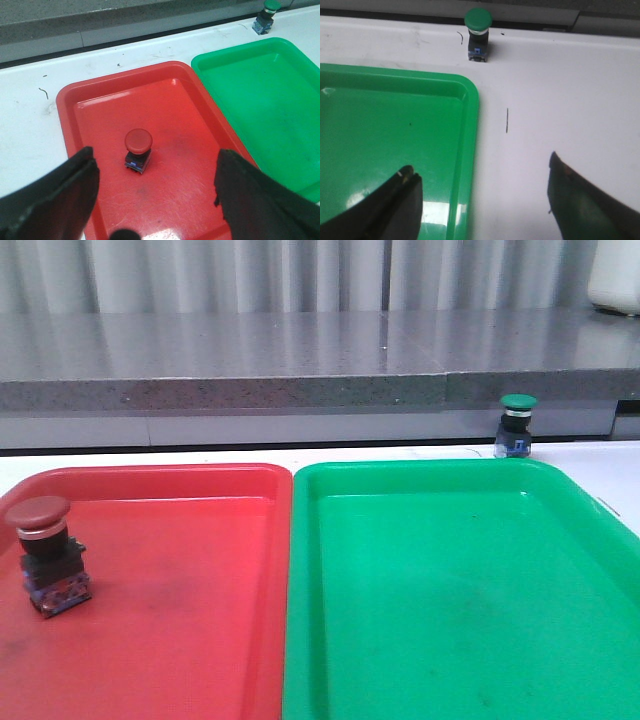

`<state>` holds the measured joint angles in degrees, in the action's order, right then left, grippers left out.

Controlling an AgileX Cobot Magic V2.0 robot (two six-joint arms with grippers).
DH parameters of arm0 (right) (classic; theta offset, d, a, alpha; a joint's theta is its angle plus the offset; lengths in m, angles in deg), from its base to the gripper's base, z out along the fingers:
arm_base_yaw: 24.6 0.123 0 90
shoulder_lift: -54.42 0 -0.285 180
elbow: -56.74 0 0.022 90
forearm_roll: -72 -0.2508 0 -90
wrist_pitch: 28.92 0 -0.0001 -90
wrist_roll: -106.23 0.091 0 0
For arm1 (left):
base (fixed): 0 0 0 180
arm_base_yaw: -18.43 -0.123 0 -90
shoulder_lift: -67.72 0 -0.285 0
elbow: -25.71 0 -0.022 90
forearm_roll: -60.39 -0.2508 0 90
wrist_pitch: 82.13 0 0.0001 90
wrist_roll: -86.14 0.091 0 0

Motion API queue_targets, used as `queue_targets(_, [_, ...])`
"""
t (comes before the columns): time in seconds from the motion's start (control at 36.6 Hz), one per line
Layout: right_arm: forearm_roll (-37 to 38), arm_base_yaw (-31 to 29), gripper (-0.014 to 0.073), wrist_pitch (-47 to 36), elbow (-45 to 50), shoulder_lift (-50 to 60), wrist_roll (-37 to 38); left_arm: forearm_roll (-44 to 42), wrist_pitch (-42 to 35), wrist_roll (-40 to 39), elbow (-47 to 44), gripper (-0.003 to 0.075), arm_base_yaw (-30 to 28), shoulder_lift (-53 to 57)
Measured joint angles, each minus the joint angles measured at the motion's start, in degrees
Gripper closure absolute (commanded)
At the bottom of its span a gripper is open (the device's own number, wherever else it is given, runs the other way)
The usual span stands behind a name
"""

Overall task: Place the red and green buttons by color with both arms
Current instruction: 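Raise the left gripper away from the red tray, then lower the right gripper onto the green-capped button and close on it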

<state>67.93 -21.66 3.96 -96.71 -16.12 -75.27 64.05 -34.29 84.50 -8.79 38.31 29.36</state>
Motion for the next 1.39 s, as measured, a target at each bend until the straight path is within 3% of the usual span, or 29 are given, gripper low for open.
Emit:
queue_targets(0.49, [-2.7, 0.0, 0.0051, -10.7, -16.1, -28.4, -0.1, 0.0, 0.0, 0.0, 0.0, 0.0239, 0.0, 0.0])
queue_targets(0.96, [-2.8, 0.0, 0.0057, -14.3, -41.0, -58.7, -0.1, 0.0, 0.0, 0.0, 0.0, 0.0239, 0.0, 0.0])
queue_targets(1.18, [-3.0, 0.0, 0.036, -13.7, -45.2, -62.8, -0.1, 0.0, 0.0, 0.0, 0.0, 0.0239, 0.0, 0.0])
queue_targets(1.39, [-3.0, 0.0, 0.0368, -9.2, -45.4, -61.2, -0.1, 0.0, 0.0, 0.0, 0.0, 0.0239, 0.0, 0.0])
